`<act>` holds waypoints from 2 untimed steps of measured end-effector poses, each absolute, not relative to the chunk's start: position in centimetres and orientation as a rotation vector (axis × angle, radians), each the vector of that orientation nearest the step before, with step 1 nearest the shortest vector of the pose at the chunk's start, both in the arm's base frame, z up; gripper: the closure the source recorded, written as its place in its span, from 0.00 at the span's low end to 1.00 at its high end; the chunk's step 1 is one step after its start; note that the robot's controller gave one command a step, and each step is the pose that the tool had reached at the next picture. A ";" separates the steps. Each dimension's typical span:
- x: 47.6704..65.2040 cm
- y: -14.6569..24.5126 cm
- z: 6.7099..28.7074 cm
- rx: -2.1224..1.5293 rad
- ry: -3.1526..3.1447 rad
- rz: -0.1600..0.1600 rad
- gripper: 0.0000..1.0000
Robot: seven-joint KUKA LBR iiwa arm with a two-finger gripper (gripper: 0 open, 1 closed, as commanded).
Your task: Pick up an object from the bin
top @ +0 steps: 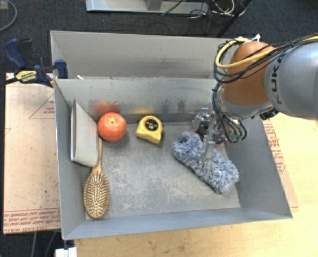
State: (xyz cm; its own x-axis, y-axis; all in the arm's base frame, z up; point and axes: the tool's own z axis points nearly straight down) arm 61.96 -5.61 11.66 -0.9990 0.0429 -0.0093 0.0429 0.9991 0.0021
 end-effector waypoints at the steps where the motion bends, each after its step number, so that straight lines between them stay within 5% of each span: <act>1: 60.8 -5.3 7.2 0.101 3.133 0.003 0.00; 2: 62.7 -5.5 7.1 0.242 3.121 0.006 1.00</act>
Offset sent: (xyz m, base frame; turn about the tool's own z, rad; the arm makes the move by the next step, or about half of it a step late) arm 0.0064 0.0000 -0.0466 0.1137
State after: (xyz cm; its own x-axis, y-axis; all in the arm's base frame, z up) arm 62.71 -5.53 7.06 -0.9880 0.1541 -0.0112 0.1540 0.9881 0.0045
